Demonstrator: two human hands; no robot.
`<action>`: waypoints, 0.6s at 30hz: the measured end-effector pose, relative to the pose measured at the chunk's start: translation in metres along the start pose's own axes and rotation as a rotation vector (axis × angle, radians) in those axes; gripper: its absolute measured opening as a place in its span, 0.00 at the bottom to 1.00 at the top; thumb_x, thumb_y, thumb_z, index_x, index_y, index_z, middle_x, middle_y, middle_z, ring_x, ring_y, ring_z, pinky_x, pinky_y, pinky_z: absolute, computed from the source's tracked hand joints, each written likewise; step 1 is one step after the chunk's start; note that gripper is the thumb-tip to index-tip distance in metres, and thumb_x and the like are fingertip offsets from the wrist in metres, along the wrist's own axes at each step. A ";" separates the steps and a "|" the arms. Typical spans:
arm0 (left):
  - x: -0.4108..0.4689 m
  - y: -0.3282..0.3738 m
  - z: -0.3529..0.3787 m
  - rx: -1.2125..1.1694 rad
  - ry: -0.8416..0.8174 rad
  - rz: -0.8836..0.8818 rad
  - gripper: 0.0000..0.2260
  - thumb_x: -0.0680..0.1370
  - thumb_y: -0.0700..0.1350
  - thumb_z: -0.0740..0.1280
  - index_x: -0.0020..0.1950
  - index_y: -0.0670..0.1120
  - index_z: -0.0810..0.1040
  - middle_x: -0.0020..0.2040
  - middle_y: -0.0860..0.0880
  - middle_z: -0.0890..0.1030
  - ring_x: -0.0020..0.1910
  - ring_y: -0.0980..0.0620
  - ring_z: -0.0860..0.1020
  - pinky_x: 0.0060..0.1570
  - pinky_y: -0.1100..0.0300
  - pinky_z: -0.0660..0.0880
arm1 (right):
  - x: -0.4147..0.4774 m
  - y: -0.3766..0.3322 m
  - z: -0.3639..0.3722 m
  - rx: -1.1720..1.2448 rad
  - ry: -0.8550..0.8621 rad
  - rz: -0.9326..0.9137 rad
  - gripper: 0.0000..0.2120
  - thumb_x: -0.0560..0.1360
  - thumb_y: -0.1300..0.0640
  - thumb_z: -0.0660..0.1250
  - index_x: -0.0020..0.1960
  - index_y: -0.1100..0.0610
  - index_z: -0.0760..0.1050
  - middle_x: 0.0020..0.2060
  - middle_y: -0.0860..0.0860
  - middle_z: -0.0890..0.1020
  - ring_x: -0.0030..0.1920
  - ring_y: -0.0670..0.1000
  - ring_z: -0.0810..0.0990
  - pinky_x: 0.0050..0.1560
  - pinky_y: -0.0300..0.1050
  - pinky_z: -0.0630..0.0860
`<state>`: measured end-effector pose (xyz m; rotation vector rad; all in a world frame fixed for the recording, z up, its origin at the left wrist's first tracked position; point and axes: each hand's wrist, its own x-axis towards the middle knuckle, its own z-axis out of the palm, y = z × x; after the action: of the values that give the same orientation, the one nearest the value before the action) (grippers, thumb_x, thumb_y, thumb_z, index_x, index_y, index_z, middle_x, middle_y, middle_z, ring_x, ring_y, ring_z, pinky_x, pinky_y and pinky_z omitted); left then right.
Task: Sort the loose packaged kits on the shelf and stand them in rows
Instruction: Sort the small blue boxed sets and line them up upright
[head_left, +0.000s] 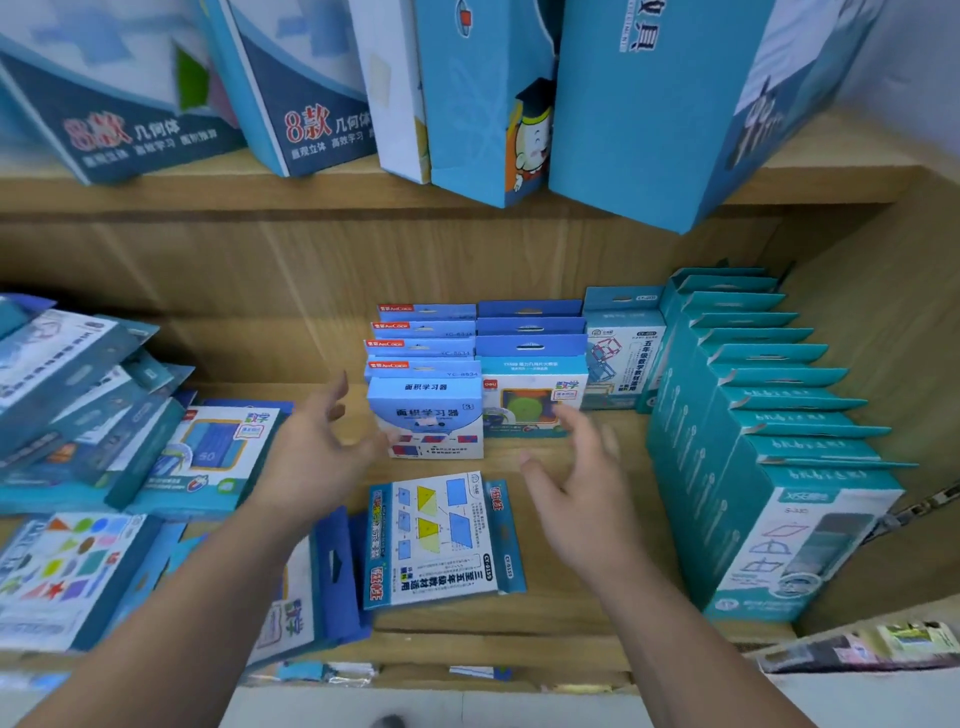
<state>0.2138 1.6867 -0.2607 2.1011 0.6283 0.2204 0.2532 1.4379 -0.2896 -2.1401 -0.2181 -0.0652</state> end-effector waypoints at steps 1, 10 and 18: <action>-0.007 -0.006 -0.007 0.049 0.018 0.017 0.36 0.72 0.52 0.77 0.76 0.54 0.66 0.73 0.52 0.72 0.70 0.53 0.71 0.65 0.50 0.73 | -0.003 0.000 0.006 -0.015 -0.030 -0.044 0.21 0.76 0.48 0.70 0.67 0.46 0.72 0.62 0.43 0.71 0.60 0.44 0.73 0.62 0.48 0.73; -0.076 -0.055 -0.061 0.454 0.073 0.208 0.32 0.62 0.69 0.72 0.60 0.52 0.81 0.57 0.55 0.80 0.58 0.51 0.75 0.58 0.56 0.72 | -0.017 -0.007 0.056 -0.190 -0.431 -0.114 0.36 0.67 0.33 0.73 0.71 0.42 0.69 0.74 0.42 0.62 0.75 0.47 0.58 0.75 0.46 0.60; -0.072 -0.083 -0.094 0.666 -0.199 0.311 0.51 0.51 0.75 0.72 0.72 0.55 0.73 0.66 0.59 0.73 0.64 0.54 0.69 0.64 0.62 0.65 | -0.019 -0.017 0.067 -0.345 -0.515 -0.048 0.51 0.55 0.26 0.76 0.74 0.35 0.61 0.77 0.38 0.54 0.77 0.47 0.55 0.75 0.51 0.55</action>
<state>0.0874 1.7556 -0.2683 2.8195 0.2639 -0.0399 0.2286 1.5001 -0.3149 -2.4620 -0.5936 0.4563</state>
